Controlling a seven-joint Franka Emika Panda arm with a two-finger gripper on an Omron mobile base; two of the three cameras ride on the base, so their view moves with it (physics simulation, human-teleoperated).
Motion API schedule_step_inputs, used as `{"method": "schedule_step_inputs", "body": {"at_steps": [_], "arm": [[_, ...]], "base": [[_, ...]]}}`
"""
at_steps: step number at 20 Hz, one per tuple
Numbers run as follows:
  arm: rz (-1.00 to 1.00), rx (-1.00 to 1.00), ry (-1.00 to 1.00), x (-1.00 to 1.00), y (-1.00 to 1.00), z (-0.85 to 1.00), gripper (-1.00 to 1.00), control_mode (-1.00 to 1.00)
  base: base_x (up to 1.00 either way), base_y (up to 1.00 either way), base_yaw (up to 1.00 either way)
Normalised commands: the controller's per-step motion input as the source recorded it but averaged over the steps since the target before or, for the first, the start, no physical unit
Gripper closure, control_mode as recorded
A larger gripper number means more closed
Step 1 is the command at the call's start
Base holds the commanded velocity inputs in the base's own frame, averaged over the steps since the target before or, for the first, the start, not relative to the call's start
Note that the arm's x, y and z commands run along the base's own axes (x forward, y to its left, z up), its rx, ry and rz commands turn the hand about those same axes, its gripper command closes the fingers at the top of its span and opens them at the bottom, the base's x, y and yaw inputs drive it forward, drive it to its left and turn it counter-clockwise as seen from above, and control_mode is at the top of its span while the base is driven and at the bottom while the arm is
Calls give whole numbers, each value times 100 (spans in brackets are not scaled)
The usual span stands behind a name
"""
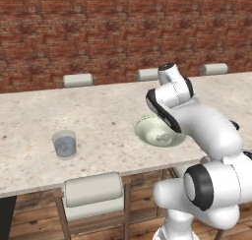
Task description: There are four ice cubes in the ice bowl. Place two ice cubes in each glass of water.
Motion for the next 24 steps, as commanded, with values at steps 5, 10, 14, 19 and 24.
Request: {"method": "schedule_step_inputs", "body": {"at_steps": [5, 10, 14, 19, 24], "arm": [[28, 16, 4, 5, -9, -46, -100, -100], [10, 3, 24, -1, 0, -20, -100, -100], [8, 0, 26, 0, 0, -29, -100, -100], [11, 0, 20, 2, 4, -16, -100, -100], [17, 1, 11, 1, 0, -31, -100, -100]], "base": [[0, 0, 0], [0, 0, 0], [0, 0, 0], [0, 0, 0], [0, 0, 0]]}}
